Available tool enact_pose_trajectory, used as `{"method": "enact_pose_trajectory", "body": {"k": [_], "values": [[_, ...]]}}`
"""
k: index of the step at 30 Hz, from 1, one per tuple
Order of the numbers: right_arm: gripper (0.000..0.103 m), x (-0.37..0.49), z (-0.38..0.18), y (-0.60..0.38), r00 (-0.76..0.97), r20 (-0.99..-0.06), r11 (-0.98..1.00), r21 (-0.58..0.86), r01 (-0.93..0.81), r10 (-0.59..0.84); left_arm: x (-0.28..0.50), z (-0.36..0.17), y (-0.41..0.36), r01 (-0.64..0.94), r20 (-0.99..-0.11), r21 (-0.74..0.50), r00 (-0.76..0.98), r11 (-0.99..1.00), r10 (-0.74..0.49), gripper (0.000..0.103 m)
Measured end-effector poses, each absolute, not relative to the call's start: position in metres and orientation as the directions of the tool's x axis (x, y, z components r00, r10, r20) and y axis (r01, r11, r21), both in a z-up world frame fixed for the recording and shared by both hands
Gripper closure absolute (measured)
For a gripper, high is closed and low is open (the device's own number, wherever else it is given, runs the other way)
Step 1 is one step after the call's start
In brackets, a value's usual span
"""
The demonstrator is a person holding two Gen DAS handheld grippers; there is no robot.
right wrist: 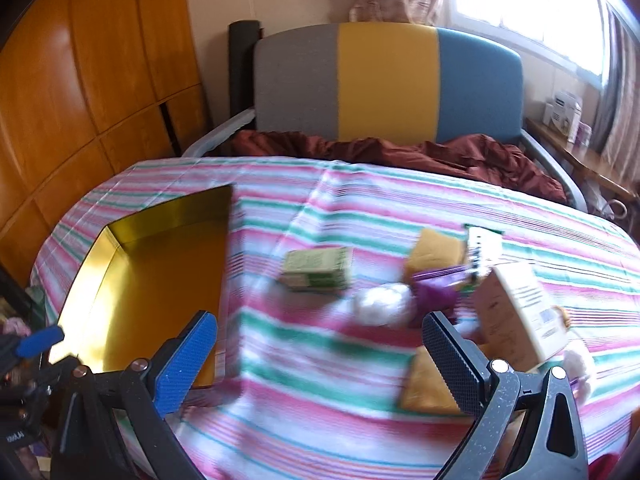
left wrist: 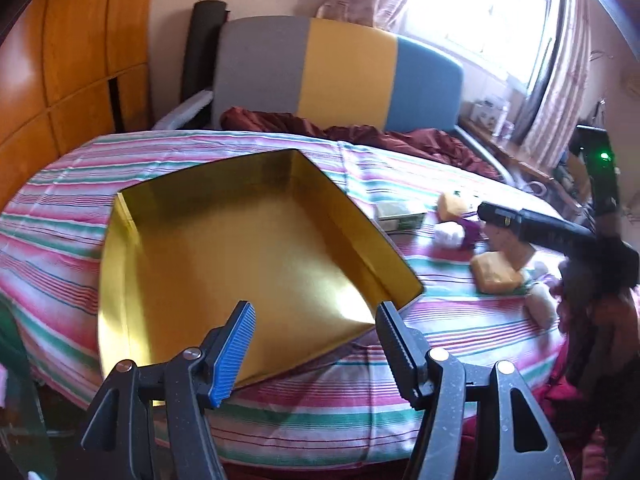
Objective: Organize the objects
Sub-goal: 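Move both tools from the gold tray toward the scattered items, then grasp the green-white medicine box with the left gripper while the right grasps the white carton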
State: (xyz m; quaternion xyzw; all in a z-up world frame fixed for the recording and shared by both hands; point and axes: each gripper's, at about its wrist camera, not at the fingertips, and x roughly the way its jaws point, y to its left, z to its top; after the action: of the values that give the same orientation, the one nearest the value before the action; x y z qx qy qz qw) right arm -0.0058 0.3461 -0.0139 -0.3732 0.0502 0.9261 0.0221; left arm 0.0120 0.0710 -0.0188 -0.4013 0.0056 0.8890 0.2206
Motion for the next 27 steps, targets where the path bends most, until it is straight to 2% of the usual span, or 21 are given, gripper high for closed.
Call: {"method": "enact_pose_trajectory", "body": {"k": [5,7,13,18,27], "values": [[0.000,-0.015,-0.012,0.416,-0.721,-0.690,-0.986,0.070,-0.154,0.064,0.007,-0.014,0.084,-0.441,-0.725,-0.187,-0.541,-0.878,0.426,0.038],[0.000,-0.021,-0.020,0.441,-0.698,-0.711,-0.981,0.068,-0.182,0.080,0.005,-0.012,0.096,-0.472,-0.731,-0.153,-0.537,-0.868,0.421,0.033],[0.000,-0.034,-0.051,0.490,-0.640,-0.768,-0.954,0.184,-0.235,0.009,-0.013,-0.008,0.133,-0.550,-0.758,-0.110,-0.492,-0.828,0.427,0.033],[0.000,-0.032,-0.048,0.489,-0.645,-0.764,-0.950,0.217,-0.227,-0.021,-0.040,-0.005,0.177,-0.664,-0.786,-0.047,-0.437,-0.747,0.438,0.033],[0.000,-0.030,-0.047,0.494,-0.646,-0.763,-0.944,0.231,-0.236,-0.025,-0.098,-0.026,0.255,-0.779,-0.843,0.098,-0.395,-0.620,0.364,0.033]]}}
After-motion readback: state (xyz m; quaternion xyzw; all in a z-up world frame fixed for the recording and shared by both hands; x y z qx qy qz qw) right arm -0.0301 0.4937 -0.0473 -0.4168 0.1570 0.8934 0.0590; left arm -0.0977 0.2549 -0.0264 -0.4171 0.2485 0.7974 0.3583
